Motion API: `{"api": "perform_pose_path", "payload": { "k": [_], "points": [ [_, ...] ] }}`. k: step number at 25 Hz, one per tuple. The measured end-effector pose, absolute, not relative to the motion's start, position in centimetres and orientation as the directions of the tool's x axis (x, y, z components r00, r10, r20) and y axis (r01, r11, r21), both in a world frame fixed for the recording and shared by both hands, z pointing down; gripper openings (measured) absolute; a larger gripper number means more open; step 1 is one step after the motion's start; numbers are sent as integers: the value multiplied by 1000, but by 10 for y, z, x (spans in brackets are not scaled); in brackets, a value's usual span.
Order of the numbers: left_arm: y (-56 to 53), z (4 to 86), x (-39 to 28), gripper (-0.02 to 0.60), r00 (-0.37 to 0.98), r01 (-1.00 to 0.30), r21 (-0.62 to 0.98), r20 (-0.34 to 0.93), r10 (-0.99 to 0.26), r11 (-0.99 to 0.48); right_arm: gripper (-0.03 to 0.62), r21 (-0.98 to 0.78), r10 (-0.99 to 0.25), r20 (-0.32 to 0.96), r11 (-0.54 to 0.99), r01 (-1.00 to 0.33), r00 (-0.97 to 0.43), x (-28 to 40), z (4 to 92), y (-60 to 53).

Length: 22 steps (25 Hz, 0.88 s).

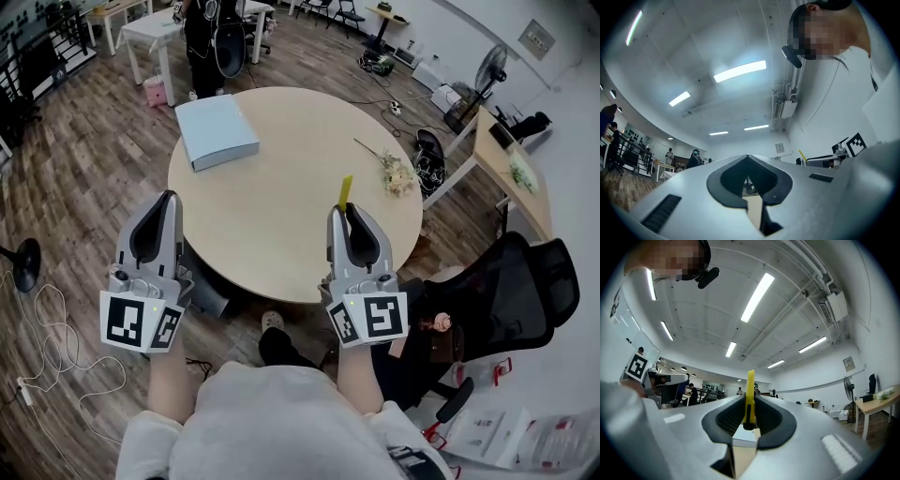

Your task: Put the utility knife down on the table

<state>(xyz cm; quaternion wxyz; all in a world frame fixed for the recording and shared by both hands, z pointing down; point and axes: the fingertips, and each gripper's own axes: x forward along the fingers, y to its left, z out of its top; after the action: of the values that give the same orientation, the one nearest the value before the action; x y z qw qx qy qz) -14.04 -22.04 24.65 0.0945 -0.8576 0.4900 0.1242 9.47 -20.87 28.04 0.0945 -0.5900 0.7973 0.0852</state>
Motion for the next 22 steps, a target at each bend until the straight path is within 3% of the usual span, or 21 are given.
{"api": "perform_pose_path", "payload": {
  "k": [11, 22],
  "points": [
    [-294, 232, -138, 8, 398, -912, -42, -333, -855, -408, 74, 48, -886, -253, 389, -920, -388, 102, 261, -313],
    [-328, 242, -136, 8, 294, -954, -32, -308, -905, -298, 74, 17, -841, -142, 525, -851, -522, 85, 302, -391]
  ]
}}
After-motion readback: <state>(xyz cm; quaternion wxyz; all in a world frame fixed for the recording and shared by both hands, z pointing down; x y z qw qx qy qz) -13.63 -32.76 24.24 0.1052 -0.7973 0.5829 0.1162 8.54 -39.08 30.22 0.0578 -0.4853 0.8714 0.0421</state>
